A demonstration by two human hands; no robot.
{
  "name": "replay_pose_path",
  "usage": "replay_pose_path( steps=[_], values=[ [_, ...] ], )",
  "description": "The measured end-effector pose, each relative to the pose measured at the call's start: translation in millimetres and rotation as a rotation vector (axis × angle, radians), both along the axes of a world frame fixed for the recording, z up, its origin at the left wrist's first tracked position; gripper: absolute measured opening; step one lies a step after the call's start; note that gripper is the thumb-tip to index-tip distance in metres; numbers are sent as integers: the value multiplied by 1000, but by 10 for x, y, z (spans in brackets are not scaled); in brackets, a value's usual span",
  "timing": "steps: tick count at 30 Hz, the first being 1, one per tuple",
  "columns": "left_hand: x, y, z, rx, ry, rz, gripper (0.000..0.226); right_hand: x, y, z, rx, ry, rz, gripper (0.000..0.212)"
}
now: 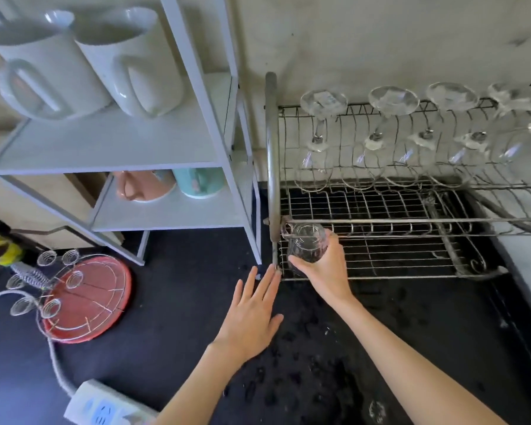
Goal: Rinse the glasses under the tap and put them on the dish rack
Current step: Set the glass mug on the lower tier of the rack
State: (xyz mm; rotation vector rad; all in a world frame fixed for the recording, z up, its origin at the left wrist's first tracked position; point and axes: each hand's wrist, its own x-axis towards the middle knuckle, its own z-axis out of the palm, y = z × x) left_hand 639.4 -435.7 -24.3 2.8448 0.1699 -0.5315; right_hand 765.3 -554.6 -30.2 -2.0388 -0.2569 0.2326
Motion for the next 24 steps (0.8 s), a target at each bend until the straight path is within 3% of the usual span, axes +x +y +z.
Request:
replay_pose_path(
  steps=[14, 24],
  values=[
    [-167, -86, 127, 3, -37, 73, 71, -242, -154, -51, -84, 111, 80, 84],
    [-1557, -433, 126, 33, -151, 171, 65, -1637, -692, 114, -314, -217, 382, 73]
  ],
)
